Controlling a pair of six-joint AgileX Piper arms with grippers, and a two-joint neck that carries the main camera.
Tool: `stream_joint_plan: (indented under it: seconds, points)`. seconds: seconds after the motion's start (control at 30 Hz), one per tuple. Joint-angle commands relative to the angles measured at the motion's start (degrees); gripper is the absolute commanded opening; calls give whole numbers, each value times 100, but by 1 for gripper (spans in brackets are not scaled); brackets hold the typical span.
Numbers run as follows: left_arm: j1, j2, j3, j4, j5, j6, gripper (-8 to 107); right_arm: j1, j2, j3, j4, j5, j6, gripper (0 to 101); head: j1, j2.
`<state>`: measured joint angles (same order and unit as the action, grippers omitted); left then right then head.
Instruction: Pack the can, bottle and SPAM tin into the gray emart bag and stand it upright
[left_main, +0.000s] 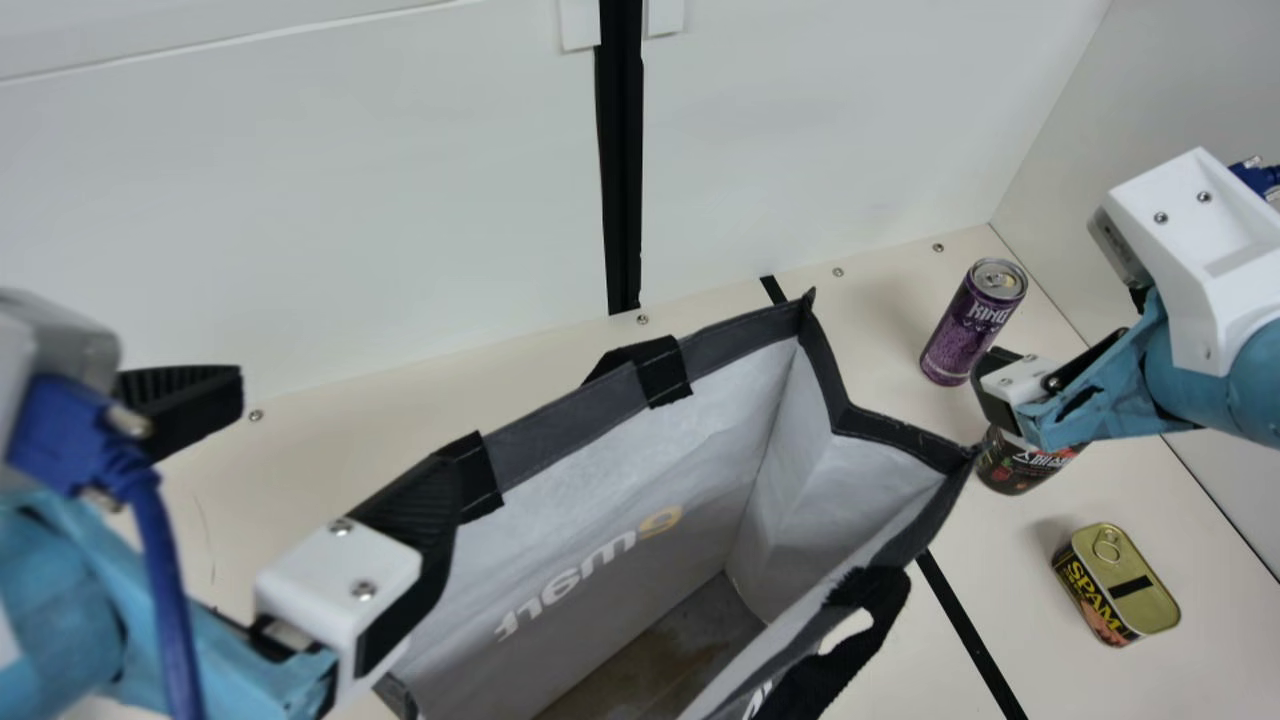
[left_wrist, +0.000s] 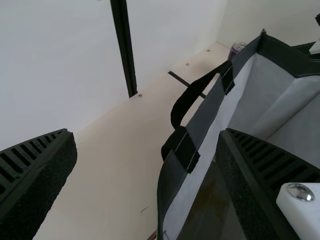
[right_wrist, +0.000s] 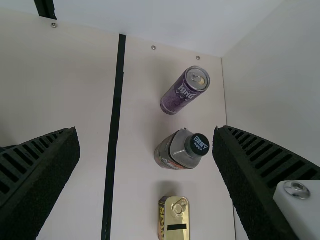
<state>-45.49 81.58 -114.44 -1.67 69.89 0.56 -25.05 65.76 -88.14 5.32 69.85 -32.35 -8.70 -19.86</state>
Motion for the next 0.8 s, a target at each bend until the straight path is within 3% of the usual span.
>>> stream_joint_plan:
  seconds: [0.0,0.37,0.77]
  points:
    - [-22,93,-85,-33,1,50,90,0,0,0,0,0,0,95,-130,-14]
    - [-114,577,-425,-303,1,255,90,0,0,0,0,0,0,95,-130,-14]
    - [-220,899,-441,-555,1,396,90,0,0,0,0,0,0,95,-130,-14]
